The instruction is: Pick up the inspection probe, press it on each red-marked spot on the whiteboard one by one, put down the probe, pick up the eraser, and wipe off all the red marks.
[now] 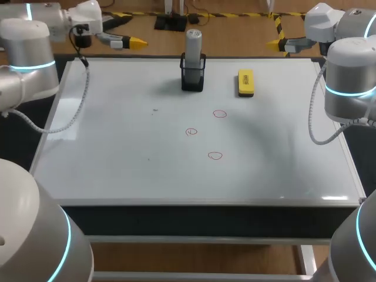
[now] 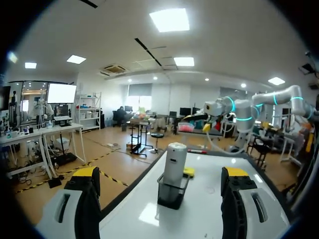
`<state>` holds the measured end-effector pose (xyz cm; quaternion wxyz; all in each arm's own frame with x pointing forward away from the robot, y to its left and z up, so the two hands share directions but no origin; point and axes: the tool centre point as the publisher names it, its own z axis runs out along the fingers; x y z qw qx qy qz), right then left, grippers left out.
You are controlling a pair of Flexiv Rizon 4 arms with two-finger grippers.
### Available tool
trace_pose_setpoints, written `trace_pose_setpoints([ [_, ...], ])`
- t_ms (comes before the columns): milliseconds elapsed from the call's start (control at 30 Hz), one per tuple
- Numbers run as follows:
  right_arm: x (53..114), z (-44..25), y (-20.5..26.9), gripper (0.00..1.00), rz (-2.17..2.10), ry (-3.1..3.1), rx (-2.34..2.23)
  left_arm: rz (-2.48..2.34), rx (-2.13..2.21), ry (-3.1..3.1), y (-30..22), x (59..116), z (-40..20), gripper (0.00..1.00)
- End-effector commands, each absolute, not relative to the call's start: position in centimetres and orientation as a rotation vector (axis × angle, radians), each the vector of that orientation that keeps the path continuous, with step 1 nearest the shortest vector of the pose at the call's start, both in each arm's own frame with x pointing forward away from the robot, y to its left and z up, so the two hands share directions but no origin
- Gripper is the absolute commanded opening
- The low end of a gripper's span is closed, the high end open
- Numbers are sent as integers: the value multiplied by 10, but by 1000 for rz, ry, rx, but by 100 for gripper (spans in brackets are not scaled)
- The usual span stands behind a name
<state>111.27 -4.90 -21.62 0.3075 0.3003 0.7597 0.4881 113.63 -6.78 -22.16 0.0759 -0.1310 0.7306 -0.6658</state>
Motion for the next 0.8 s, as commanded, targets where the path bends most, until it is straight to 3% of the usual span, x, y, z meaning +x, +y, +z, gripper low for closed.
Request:
trace_pose_setpoints([
  [33,1113,-216,-49,100,1290,2011,794,-2198,-156,2244,-97,1161,-239,100],
  [800,1113,-216,-49,100,1290,2011,794,-2158,-247,2258,-183,1152,-264,100],
])
